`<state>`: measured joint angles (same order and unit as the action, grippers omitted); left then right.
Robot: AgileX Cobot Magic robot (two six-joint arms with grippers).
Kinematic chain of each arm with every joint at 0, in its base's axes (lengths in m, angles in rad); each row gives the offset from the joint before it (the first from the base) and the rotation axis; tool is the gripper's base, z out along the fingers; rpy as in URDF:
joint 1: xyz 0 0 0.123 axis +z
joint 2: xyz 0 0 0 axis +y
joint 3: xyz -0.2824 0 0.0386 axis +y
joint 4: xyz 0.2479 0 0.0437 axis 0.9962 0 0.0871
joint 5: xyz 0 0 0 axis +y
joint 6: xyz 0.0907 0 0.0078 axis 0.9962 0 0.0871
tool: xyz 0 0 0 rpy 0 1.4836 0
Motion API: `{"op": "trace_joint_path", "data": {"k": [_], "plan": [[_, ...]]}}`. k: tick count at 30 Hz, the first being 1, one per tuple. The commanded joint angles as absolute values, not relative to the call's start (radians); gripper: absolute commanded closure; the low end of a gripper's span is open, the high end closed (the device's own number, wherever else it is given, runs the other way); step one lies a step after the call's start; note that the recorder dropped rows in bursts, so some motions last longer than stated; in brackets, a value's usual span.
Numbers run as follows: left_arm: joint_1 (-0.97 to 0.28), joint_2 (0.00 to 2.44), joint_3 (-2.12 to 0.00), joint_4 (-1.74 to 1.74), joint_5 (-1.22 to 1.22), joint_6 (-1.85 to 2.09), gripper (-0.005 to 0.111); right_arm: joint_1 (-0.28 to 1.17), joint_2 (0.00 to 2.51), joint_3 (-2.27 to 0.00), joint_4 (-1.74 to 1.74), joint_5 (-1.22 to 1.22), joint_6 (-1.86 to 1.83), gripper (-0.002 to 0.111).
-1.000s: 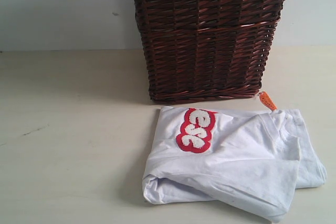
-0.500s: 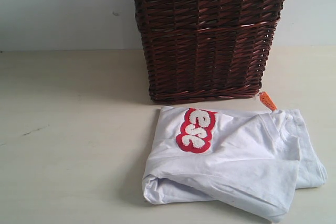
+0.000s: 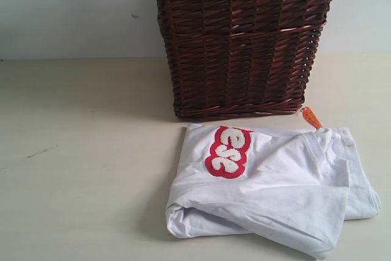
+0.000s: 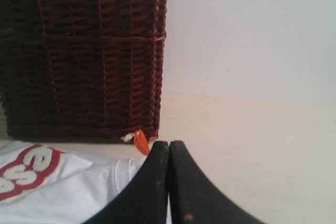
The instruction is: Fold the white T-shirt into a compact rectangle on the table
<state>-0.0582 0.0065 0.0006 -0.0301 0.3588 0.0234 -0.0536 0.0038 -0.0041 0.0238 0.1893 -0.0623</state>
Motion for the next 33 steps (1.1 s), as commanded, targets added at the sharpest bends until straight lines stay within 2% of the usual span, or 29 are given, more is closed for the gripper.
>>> {"op": "trace_joint_path", "data": {"k": [1, 33], "plan": [[-0.057, 0.0, 0.0, -0.039, 0.352, 0.021, 0.107, -0.058, 0.0, 0.0, 0.023, 0.234, -0.008, 0.108], [-0.057, 0.0, 0.0, -0.039, 0.352, 0.021, 0.107, -0.058, 0.0, 0.0, 0.02, 0.238, 0.0, 0.108]]}}
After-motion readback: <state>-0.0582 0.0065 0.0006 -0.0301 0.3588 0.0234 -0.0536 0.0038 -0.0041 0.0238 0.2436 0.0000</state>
